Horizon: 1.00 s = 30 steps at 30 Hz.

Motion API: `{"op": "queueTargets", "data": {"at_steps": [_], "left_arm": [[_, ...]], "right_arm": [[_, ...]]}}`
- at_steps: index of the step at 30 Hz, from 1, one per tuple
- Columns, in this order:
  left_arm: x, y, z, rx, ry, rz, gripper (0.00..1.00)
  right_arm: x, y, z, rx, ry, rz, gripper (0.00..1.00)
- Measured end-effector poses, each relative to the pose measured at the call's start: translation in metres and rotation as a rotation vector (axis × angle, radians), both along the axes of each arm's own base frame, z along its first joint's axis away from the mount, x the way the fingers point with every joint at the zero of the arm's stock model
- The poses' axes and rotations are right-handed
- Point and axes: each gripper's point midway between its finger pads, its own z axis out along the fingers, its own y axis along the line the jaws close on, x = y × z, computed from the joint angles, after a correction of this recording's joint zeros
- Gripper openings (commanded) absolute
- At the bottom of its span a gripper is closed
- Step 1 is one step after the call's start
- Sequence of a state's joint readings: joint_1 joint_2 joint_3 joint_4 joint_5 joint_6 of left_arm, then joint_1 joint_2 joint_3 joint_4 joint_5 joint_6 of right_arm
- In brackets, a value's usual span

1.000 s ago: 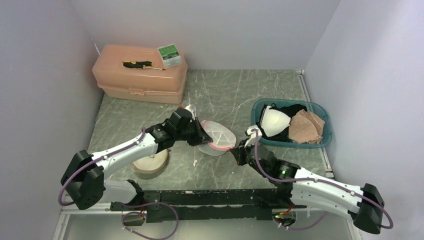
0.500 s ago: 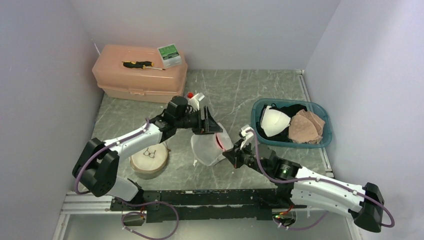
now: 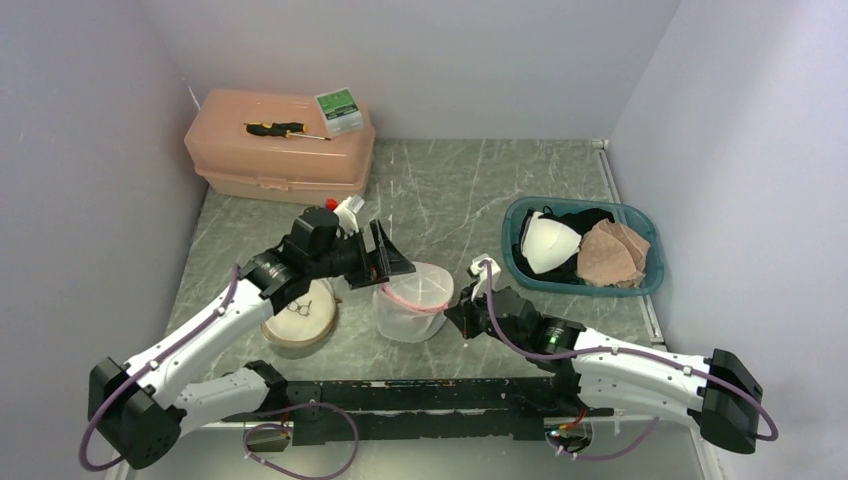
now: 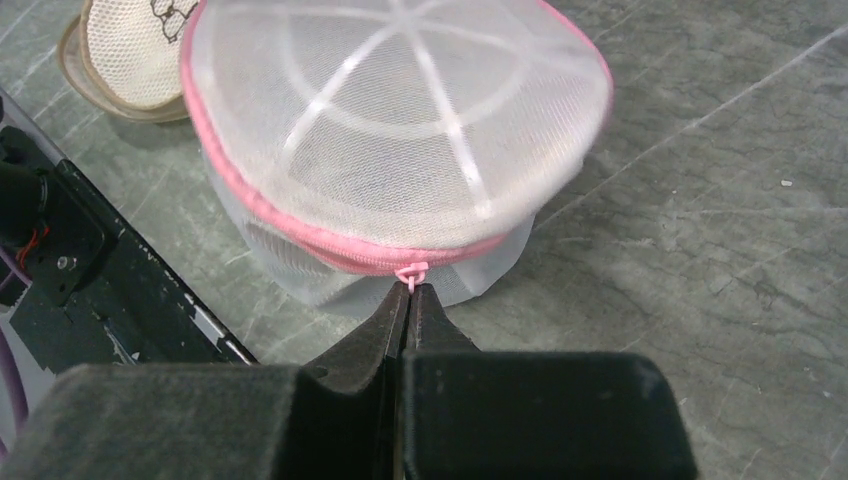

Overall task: Unzip the laundry bag and remove the bra
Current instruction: Unzip the laundry bag at the center of the board.

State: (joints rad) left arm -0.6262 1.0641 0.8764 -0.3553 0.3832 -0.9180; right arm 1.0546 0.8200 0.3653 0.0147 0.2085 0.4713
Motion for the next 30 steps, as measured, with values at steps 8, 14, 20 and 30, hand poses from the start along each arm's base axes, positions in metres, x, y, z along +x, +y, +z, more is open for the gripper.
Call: {"op": "queueTargets", "data": {"at_steps": [8,14,20,30], "left_arm": [[-0.034,-0.017,-0.014,0.025,0.173,0.041,0.93],[-0.061,-0.041,-0.021,0.018,0.256,0.068,0.93],[-0.061,-0.054,-0.035,0.035,0.298,0.137,0.88],[-0.032,-0.045,-0.079,0.13,0.32,0.294,0.65]], "right_arm": [[0.001,0.002,-0.008,-0.025,0.005,0.002,0.0],[0.004,0.003,-0.004,-0.024,-0.004,-0.006,0.0],[0.003,0.005,-0.002,-0.016,-0.01,-0.001,0.0],[-0.008,0.013,0.003,-0.007,-0.032,0.057,0.0]]}}
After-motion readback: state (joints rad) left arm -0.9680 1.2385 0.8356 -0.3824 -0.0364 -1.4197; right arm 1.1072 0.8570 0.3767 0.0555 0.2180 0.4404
